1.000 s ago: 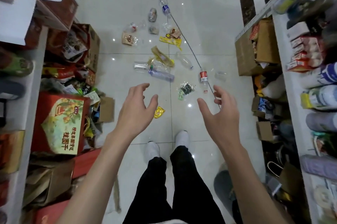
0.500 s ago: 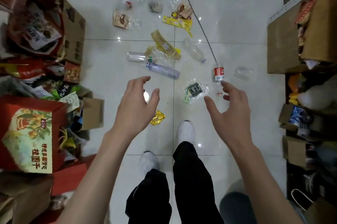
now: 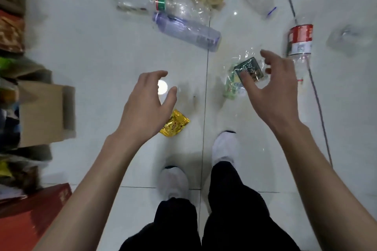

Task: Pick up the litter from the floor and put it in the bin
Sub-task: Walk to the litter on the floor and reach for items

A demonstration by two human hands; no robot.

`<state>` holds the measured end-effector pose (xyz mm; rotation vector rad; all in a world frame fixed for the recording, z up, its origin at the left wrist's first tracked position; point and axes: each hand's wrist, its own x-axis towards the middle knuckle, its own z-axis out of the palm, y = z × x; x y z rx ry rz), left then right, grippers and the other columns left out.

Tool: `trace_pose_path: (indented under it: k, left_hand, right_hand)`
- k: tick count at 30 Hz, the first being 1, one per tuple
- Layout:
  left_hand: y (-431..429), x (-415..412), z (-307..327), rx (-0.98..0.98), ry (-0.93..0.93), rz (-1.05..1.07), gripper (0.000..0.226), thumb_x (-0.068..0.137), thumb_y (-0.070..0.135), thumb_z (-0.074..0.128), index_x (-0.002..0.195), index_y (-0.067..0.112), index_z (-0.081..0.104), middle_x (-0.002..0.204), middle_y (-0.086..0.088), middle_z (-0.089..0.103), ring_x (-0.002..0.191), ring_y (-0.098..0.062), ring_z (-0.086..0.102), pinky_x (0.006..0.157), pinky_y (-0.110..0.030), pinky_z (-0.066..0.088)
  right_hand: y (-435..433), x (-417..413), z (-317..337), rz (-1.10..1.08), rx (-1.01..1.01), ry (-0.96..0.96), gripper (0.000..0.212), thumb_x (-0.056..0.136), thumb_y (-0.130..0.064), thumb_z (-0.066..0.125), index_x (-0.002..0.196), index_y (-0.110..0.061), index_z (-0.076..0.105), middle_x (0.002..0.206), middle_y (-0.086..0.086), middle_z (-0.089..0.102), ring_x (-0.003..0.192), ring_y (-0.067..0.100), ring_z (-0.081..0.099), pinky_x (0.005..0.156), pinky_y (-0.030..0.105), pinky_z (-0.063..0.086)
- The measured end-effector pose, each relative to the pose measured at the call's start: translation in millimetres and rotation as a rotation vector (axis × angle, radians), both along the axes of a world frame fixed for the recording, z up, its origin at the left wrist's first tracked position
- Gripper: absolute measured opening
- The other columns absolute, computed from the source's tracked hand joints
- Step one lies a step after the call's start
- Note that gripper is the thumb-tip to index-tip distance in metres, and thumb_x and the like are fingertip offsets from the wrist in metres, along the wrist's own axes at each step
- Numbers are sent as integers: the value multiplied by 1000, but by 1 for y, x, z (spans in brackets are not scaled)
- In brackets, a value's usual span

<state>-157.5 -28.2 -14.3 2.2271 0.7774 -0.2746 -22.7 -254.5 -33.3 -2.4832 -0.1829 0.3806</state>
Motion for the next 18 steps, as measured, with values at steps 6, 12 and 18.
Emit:
trace_pose_path:
  k: [6,12,18]
  left_hand:
    - [-6,-25,-112,19,72,-60,47,96,46,51,139,30,44,141,7,43,121,-15,53,94,-42,50]
    - [-29,-49,-170,65,138,-117,61,84,50,66,138,28,47,138,-1,44,121,-22,50,90,-40,50]
    - [-53,-63,-201,178,169,-138,71,70,57,76,131,29,53,135,-8,41,118,-28,45,93,-44,48]
  right_hand:
    - [-14,7,-117,29,-49,-33,58,88,-41,67,140,-20,51,130,13,51,118,27,52,103,40,43]
    - [-17,19,-172,40,-79,-56,58,88,-40,67,140,-20,52,133,13,48,125,26,45,108,36,40]
    - [-9,27,-201,79,-175,-87,55,82,-41,70,132,-23,57,135,10,46,125,31,44,107,43,39]
